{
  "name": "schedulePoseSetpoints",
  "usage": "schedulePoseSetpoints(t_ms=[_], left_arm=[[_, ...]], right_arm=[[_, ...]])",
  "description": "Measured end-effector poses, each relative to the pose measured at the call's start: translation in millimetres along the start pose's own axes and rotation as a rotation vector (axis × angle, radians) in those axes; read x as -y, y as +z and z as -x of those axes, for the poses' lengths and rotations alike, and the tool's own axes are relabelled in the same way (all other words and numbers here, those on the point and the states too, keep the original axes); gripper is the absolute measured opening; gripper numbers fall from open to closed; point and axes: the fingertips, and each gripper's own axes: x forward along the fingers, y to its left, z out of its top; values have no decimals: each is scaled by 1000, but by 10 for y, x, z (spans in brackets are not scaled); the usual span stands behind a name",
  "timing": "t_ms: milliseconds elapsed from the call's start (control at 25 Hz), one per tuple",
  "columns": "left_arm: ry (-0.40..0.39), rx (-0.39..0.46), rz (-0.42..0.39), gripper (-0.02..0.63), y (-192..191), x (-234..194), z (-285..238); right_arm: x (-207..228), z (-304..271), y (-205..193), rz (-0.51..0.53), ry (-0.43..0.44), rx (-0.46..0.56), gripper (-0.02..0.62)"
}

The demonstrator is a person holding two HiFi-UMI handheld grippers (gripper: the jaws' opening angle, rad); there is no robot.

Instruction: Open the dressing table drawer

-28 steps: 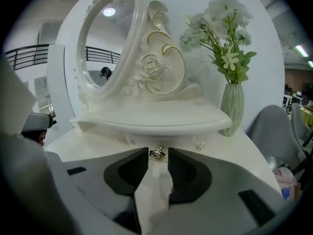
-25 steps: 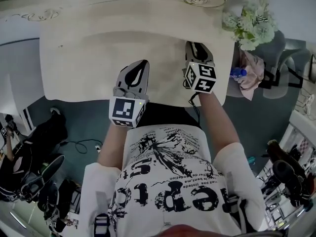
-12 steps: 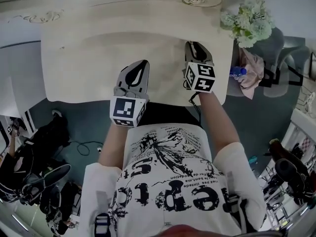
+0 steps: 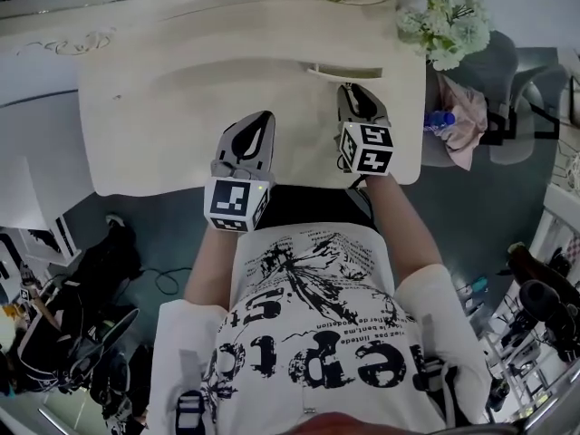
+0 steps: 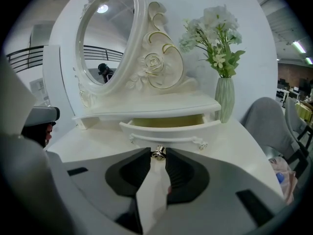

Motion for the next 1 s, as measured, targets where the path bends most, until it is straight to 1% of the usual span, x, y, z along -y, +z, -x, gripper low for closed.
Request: schedulePoseSetpoints(t_ms=[440,760,1000], left_arm=[[-25,9,-21,20,-2,54,98],[-25,9,-29,18,-11,44,184],[-24,15,-45,18,42,58,182]], right_arm=[[-65,163,-153,-15,2,-6,106],[-70,250,-227,3,-1,-16,107],[-67,240,-218,-28,18,-50,109]])
